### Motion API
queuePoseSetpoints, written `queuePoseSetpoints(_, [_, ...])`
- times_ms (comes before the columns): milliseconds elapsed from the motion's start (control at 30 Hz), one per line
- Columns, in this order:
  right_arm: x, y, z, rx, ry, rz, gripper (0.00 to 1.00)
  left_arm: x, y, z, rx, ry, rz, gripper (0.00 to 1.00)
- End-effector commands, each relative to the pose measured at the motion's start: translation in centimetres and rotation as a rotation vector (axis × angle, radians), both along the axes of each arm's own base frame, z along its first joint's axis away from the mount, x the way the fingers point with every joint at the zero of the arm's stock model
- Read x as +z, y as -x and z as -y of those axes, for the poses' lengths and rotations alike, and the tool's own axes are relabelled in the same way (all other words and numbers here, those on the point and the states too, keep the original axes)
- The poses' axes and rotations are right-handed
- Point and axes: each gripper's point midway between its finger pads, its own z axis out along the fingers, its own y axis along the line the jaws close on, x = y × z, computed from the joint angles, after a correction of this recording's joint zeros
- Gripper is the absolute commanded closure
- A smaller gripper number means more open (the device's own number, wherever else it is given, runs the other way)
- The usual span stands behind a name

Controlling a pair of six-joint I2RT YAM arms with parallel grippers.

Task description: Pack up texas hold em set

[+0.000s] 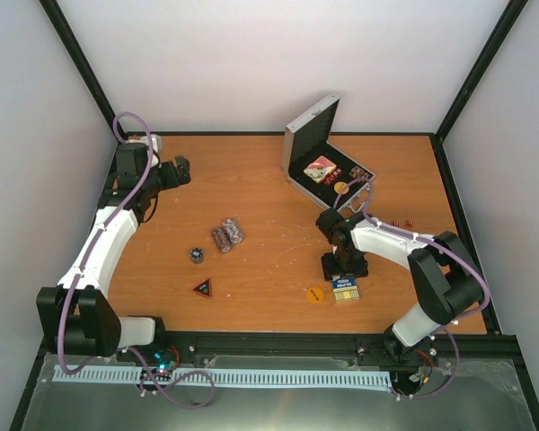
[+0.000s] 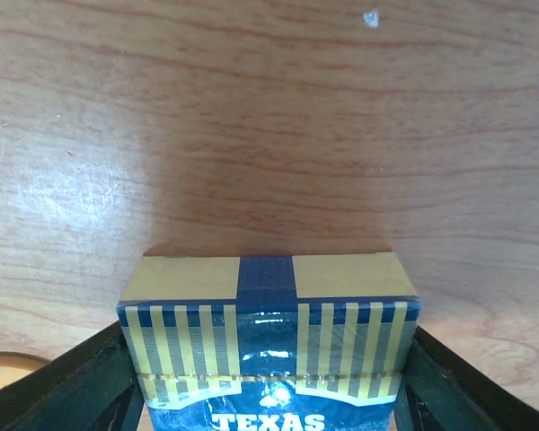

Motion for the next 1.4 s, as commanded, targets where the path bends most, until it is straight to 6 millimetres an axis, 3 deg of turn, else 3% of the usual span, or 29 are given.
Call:
queuePoseSetpoints(0, [0.2,0.1,0.6,-0.026,0.039,0.014,0.34,0.5,0.2,-0.1,0.005,0.002,0.003,0.0])
queuePoseSetpoints(133, [1.6,-1.1,0.4,-0.068,0.042,0.04,0.37,0.6,0.2,-0.2,0.011,-0.002,0.004,0.0])
queuePoseSetpoints(233, [3.4,-3.8,0.6,-0.123,0.036,0.09,0.39,0.9,0.2,-0.3,0.018,-0.009,0.006,0.0])
queuePoseSetpoints(400, [5.6,-10.6,2.6,-0.339,-0.053,0.155,0.41,1.3,0.2,-1.0,0.044,-0.039,0.009,0.0])
queuePoseSetpoints(567, [7.2,-18.2,3.2,-0.518,-0.118,0.246,0.42,1.2,0.4,-1.5,0.072,-0.052,0.013,0.0])
queuePoseSetpoints(700, [7.6,-23.7,3.9,-0.66,-0.184,0.309,0.43,1.1,0.3,-1.7,0.092,-0.038,0.011,0.0])
queuePoseSetpoints(867, [7.0,-28.5,3.3,-0.761,-0.248,0.321,0.43,1.3,0.0,-2.0,0.115,-0.039,0.022,0.0])
queuePoseSetpoints(1167, [6.8,-32.8,4.1,-0.859,-0.286,0.352,0.43,1.2,-0.1,-2.7,0.156,-0.05,0.021,0.0])
queuePoseSetpoints(1367, [6.0,-33.7,5.1,-0.894,-0.273,0.343,0.42,1.0,-0.3,-3.1,0.176,-0.056,0.017,0.0])
